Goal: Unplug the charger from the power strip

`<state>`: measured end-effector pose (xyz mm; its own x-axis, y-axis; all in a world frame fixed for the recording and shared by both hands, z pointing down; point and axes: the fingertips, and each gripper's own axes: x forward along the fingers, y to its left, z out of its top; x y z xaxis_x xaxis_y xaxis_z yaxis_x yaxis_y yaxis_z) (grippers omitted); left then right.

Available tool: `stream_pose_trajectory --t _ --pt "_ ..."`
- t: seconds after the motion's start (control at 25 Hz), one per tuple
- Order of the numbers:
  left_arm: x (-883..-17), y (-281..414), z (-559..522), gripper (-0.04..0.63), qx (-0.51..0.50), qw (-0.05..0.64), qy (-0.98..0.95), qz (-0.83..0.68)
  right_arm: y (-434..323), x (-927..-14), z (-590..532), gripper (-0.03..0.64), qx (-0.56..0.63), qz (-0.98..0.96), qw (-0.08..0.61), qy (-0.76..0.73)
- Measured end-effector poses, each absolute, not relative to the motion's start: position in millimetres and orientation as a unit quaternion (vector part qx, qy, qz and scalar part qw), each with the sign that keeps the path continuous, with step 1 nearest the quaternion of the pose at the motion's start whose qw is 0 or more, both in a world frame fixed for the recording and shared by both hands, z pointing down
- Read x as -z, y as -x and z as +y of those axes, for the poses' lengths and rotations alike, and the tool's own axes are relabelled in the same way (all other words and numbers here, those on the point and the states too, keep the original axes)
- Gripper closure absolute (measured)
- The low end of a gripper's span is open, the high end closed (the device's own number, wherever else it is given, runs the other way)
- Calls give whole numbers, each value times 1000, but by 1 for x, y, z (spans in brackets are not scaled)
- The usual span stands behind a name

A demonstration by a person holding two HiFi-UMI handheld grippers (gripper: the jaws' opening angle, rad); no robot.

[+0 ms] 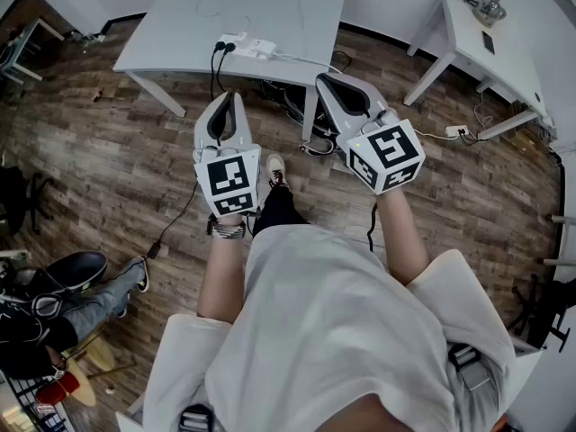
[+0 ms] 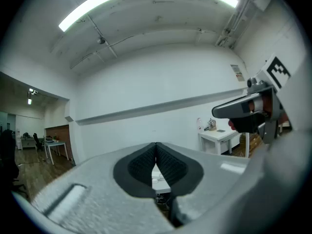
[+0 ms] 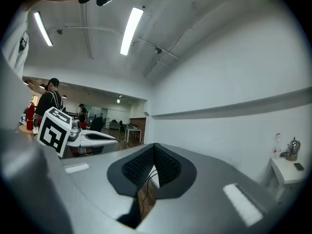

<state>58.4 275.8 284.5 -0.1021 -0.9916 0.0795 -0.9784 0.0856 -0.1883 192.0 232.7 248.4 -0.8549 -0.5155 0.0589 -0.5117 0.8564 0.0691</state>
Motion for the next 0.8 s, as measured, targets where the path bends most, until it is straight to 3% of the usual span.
stream_pose_trajectory --t 0.8 --pt "-304 -38 219 591 108 12 667 737 -178 -263 166 615 -22 -960 15 -280"
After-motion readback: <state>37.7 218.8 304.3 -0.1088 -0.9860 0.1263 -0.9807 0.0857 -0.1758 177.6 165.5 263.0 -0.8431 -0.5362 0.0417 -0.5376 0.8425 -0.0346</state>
